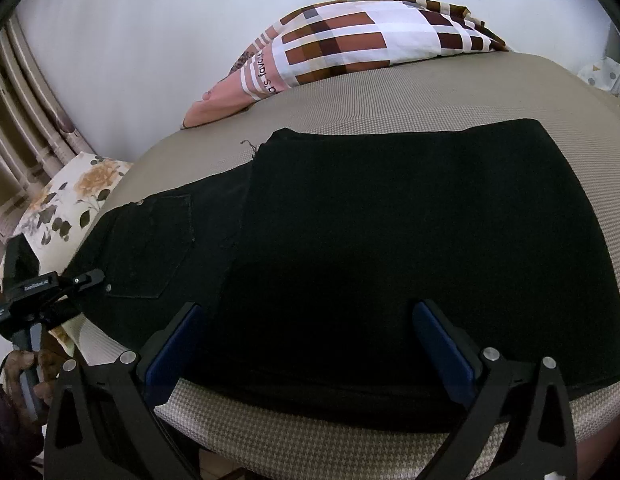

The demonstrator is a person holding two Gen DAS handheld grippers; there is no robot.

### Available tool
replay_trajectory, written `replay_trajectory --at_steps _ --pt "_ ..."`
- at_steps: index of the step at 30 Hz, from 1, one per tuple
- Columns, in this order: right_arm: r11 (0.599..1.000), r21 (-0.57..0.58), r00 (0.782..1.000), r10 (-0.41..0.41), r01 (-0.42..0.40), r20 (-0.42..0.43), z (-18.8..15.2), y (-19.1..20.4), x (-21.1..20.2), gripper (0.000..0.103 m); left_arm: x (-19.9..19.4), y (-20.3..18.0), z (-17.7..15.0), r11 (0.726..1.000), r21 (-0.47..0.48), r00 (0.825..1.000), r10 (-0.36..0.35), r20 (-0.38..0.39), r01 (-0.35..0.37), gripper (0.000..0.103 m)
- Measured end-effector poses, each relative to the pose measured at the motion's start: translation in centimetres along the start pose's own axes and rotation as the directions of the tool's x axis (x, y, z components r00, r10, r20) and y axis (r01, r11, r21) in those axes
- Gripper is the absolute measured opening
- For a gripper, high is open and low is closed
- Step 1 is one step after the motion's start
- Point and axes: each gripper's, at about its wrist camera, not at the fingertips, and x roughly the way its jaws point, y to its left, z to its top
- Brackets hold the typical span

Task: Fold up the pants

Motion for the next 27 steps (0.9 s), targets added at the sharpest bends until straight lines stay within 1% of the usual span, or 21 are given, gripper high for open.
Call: replay_trajectory --at_steps 2,4,7,11,14,20,27 --pt "1.000 -0.001 1.000 0.003 -0.003 0.000 0.0 -0.1 0.0 0.103 -0.4 -1.1 -0.1 0.997 0.052 0.999 0.049 0.024 -0.050 0.031" --pt "1.000 -0.001 1.000 0.007 -0.007 0.001 0.1 -0.2 0.0 0.103 -0.6 -2.4 -0.5 0.987 0.118 0.994 0.101 0.048 -0.107 0.031" --pt "1.000 -0.001 1.000 0.013 -0.013 0.003 0.1 -0.3 0.0 0.103 -0.8 -3.5 -0.9 0.975 0.164 0.988 0.135 0.077 -0.146 0.031" --pt "1.000 -0.001 1.000 0.014 -0.014 0.003 0.2 -0.4 0.0 0.103 -1.1 -4.3 -1.1 0.963 0.198 0.981 0.164 0.102 -0.181 0.031" --pt "1.000 0.000 1.000 0.014 -0.014 0.004 0.1 -0.4 0.0 0.103 -1.1 -4.9 -1.1 0.958 0.210 0.978 0.177 0.111 -0.197 0.031" --pt "1.000 0.000 1.000 0.015 -0.015 0.004 0.1 -0.4 0.1 0.103 -1.2 -5.1 -1.1 0.958 0.208 0.977 0.179 0.113 -0.200 0.031" --pt "1.000 0.001 1.000 0.017 -0.017 0.005 0.1 -0.4 0.1 0.103 -1.5 -5.5 -1.2 0.950 0.226 0.973 0.192 0.129 -0.217 0.031"
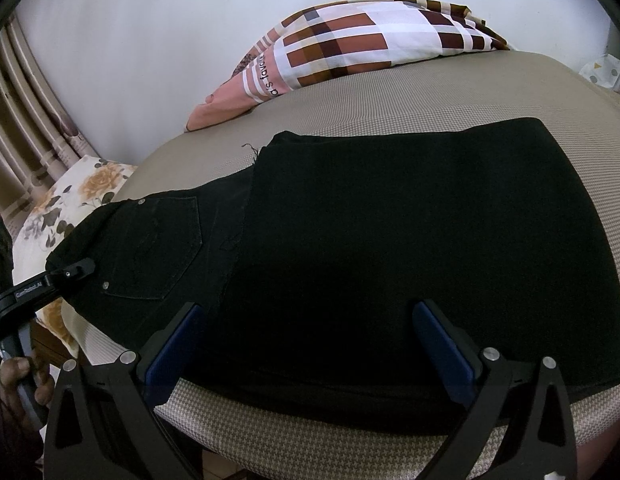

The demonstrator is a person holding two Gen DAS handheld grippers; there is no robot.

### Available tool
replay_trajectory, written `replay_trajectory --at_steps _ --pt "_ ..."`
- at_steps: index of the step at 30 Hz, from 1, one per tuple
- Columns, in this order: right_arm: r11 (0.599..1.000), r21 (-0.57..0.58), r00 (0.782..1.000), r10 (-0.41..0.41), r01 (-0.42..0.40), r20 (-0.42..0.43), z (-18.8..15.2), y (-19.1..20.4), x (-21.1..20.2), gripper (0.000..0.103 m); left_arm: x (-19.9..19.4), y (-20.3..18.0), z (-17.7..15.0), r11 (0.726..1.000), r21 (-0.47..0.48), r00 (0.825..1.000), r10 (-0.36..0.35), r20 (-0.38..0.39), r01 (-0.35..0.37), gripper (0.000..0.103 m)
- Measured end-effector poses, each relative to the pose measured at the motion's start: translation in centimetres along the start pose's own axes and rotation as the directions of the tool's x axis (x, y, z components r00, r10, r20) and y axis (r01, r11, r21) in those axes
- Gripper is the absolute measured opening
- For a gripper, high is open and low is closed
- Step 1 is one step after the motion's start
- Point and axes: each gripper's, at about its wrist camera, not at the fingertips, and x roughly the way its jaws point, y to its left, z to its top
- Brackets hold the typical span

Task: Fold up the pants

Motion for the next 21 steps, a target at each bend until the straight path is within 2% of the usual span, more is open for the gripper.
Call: replay_trajectory --at_steps 21 --pt "0.999 0.014 0.999 0.031 -0.031 0.016 0.1 0.0 0.0 0.103 -0.6 -1.1 -0.2 0.999 0.020 0.999 0.043 0.016 -0.043 0.031"
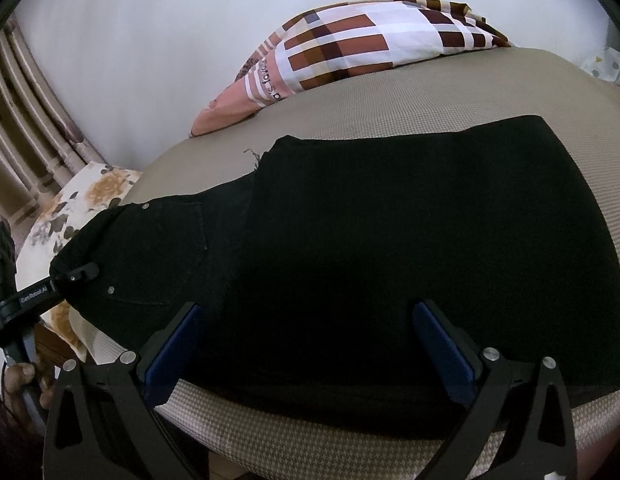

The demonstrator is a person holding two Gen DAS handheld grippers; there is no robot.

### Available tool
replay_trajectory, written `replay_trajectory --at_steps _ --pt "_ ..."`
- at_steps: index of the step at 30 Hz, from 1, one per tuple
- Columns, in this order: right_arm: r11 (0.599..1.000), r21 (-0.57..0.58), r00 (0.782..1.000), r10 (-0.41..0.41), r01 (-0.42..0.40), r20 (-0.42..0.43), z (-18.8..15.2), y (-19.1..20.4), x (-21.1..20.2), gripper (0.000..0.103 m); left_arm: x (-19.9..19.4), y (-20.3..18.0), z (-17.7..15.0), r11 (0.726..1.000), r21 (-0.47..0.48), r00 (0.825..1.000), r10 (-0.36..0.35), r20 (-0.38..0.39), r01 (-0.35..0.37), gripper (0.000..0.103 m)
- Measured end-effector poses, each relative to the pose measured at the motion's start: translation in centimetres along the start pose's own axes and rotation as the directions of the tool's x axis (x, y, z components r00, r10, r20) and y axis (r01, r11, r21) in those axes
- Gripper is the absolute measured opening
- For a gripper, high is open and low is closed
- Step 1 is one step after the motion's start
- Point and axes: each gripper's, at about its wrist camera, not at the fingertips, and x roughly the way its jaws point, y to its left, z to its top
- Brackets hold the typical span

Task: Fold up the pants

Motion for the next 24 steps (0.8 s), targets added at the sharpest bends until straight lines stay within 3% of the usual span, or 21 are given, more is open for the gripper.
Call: replay_trajectory --at_steps 24 --pt "0.999 0.032 0.999 0.042 -0.043 0.026 0.1 -0.1 0.4 0.103 -0.9 -1.1 0.6 1.000 0.017 0.999 0.011 0.034 -0.012 0.031"
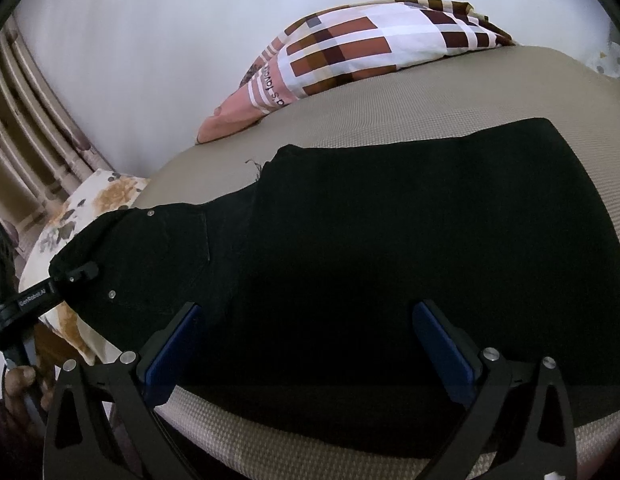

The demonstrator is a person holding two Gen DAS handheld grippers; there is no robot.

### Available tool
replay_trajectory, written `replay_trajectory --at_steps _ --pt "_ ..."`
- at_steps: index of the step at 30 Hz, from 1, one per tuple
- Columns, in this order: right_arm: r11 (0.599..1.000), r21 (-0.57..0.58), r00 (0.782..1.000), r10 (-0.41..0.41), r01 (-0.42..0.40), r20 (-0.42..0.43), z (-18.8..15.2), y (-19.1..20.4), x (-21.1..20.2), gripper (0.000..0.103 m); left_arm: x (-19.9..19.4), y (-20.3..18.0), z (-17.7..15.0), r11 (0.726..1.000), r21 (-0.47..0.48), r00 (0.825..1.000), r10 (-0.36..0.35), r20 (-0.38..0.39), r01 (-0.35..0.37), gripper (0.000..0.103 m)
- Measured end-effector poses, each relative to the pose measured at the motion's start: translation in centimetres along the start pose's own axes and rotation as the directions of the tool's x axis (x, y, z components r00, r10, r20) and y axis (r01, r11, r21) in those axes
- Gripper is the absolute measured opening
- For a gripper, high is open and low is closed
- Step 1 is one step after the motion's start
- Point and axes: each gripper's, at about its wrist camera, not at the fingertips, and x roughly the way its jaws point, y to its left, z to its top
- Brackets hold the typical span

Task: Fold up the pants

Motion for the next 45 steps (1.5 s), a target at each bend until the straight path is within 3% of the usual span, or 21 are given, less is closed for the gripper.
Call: replay_trajectory --at_steps 12,24,32,45 --pt "0.996 0.054 0.998 0.064 -0.065 0.019 0.4 -0.8 -0.2 0.103 -1.2 -2.1 1.0 1.000 0.016 0.999 -0.008 0.031 0.007 0.031" --pt "0.982 0.130 0.989 0.131 -0.139 0.070 1.7 -2.2 -2.4 0.103 -3.1 -7.4 2.1 0.990 0.137 0.996 -0.046 0.078 0.035 0.031" --pt "0.964 0.207 0.986 0.157 -0.165 0.055 2.0 -4.5 -4.2 0.103 -3.8 -11.0 2.7 0.977 0.190 0.990 -0.112 0.087 0.094 0.031" --pt "0.952 0.215 0.976 0.206 -0.218 0.075 2.5 -6.0 -6.0 0.103 -3.6 -17.4 3.0 0.944 0.272 0.976 -0.209 0.063 0.184 0.031"
